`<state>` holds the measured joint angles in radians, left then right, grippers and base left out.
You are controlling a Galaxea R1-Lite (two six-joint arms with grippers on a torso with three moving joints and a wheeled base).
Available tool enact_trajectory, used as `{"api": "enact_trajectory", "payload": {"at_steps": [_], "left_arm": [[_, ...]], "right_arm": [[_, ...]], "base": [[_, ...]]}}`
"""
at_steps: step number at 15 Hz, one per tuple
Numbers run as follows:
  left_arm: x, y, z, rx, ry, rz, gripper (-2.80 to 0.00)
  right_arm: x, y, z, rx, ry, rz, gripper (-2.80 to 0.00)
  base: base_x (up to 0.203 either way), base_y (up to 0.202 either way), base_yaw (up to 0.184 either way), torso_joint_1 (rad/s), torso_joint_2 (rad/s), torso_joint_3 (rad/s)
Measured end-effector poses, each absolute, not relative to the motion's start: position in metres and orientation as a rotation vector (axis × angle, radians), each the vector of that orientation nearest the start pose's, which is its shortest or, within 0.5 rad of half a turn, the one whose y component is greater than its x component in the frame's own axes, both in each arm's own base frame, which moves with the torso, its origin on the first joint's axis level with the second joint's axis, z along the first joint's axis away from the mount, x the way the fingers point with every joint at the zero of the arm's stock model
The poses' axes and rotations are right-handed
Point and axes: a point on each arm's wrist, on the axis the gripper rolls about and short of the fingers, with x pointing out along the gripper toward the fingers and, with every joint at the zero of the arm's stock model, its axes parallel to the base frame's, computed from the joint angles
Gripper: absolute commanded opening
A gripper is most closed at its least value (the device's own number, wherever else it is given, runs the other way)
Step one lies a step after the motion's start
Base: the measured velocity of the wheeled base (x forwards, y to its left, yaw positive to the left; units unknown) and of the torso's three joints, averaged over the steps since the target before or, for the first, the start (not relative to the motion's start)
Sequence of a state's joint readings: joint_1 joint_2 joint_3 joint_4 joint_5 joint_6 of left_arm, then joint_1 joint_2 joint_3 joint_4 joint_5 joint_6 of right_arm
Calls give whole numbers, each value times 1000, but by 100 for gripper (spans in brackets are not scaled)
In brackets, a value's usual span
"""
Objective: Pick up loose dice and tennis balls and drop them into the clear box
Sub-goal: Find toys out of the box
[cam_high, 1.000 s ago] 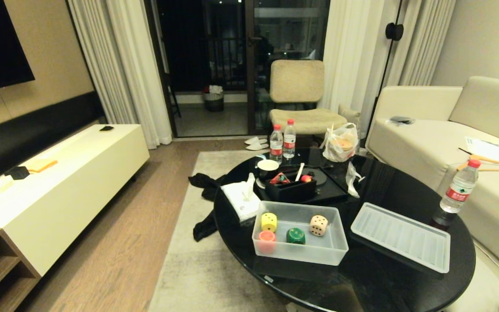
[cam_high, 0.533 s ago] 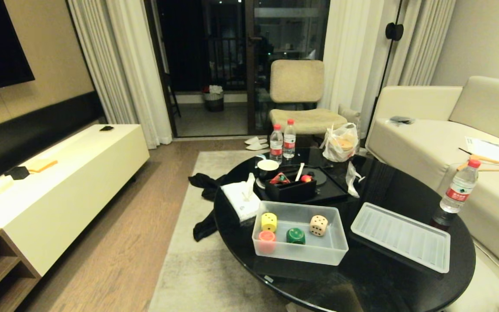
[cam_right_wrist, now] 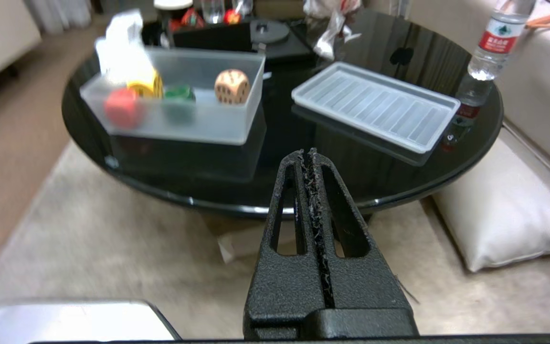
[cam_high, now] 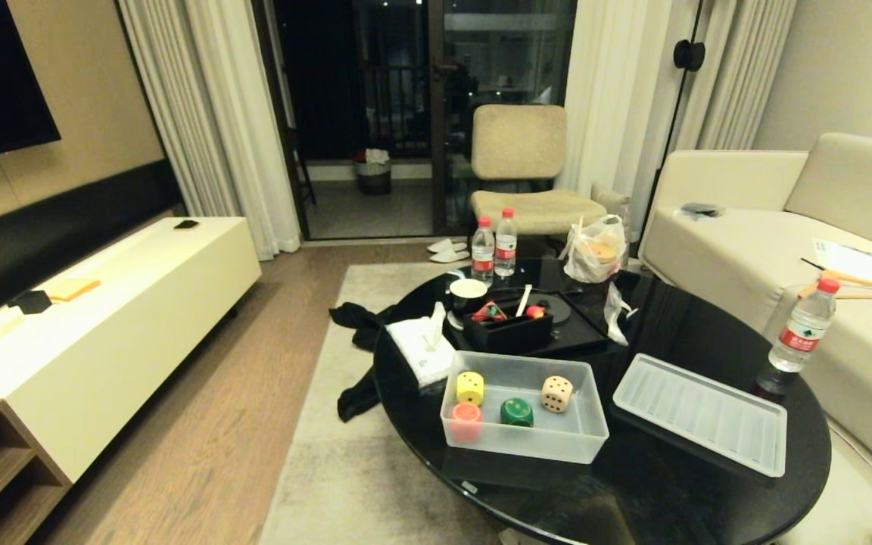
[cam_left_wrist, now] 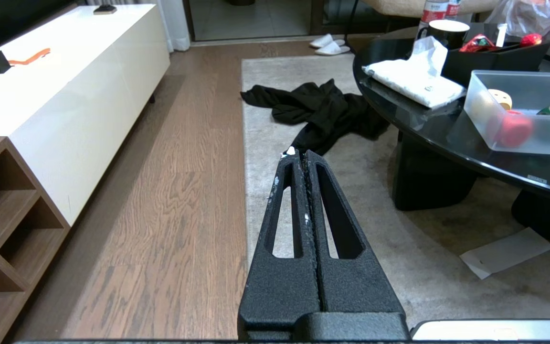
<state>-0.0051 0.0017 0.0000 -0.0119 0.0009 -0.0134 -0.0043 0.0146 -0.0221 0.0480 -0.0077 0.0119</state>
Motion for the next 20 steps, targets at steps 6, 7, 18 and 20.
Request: {"api": "enact_trajectory", "payload": {"at_steps": [6,7,18,20], "left_arm": [[-23,0,77,-13,-10,-4,-280],[-23,0,77,-13,-10,-4,-280],[-23,0,77,-13,-10,-3,-280],[-23,0,77,-13,-10,-4,-280]], "right_arm": [[-24,0,77,14,22,-14,-280],[-24,0,77,15,22,-14,-280],[-24,0,76,15,23,-14,-280],[-24,0,76,15,23,-14,-280]], "base": [[0,0,0,0,0,0],[0,0,0,0,0,0],[0,0,0,0,0,0],[0,0,0,0,0,0]]}}
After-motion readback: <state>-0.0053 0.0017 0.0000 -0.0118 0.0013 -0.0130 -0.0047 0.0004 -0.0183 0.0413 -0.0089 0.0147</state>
